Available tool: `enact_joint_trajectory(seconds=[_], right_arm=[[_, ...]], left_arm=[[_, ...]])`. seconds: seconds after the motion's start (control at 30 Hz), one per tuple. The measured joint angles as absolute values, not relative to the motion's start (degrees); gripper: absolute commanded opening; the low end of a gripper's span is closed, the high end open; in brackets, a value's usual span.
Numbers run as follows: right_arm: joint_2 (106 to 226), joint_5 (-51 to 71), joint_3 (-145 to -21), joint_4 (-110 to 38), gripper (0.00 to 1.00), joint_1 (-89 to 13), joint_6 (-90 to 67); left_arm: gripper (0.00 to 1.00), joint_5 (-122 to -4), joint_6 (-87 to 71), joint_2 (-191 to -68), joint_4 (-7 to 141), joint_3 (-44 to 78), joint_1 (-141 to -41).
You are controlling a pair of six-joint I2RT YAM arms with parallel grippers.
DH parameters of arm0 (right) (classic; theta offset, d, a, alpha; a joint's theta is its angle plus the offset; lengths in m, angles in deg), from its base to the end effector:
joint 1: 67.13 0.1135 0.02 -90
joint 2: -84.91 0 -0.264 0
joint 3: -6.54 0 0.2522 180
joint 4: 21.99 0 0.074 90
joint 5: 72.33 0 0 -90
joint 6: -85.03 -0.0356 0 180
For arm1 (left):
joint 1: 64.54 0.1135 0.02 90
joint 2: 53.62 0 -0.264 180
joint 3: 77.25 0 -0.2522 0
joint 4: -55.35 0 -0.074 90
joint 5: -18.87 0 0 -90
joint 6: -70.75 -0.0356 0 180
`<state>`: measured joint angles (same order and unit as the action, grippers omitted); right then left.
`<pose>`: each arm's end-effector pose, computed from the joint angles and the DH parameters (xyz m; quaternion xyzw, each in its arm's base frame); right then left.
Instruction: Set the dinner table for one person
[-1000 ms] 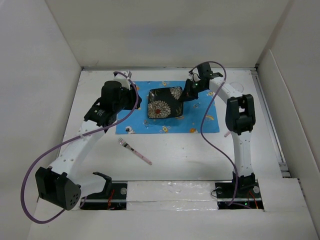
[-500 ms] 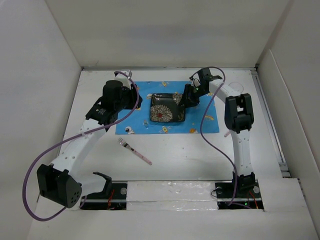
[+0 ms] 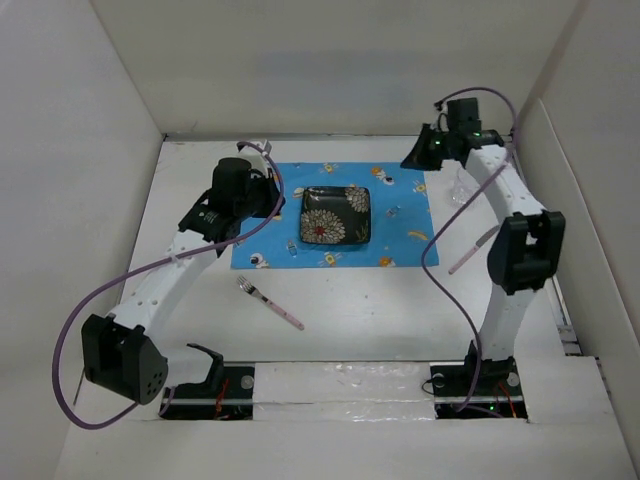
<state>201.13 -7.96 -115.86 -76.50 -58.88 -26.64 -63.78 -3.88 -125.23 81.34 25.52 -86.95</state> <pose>0.4510 0.0809 0.2982 0.0281 0.9143 0.2898 0.2816 0.2665 -0.1148 0.3507 0.0868 0.8155 -0.2342 0.5220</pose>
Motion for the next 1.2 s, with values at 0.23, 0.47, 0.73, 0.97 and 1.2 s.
enact_joint_trajectory(seconds=[0.23,0.47,0.73,0.97,1.2], right_arm=[[183.8,9.9,-101.6,-65.2,0.37,-74.2,-35.5],[191.5,20.2,-106.5,-67.1,0.45,-82.0,-38.0],[201.3,20.7,-109.5,-71.7,0.41,-81.5,-37.7],[204.0,21.7,-112.2,-73.1,0.27,-80.7,-37.2],[206.1,22.1,-112.5,-74.4,0.04,-80.0,-36.9]], left_arm=[[0.21,-61.6,-4.6,-125.9,81.4,25.3,-87.0],[0.31,-60.2,-5.1,-125.9,81.4,25.3,-87.0],[0.31,-60.2,-5.3,-125.9,81.5,25.3,-87.1],[0.31,-60.3,-5.3,-125.9,81.6,25.4,-87.1],[0.31,-60.6,-5.4,-125.9,81.7,25.5,-87.1]])
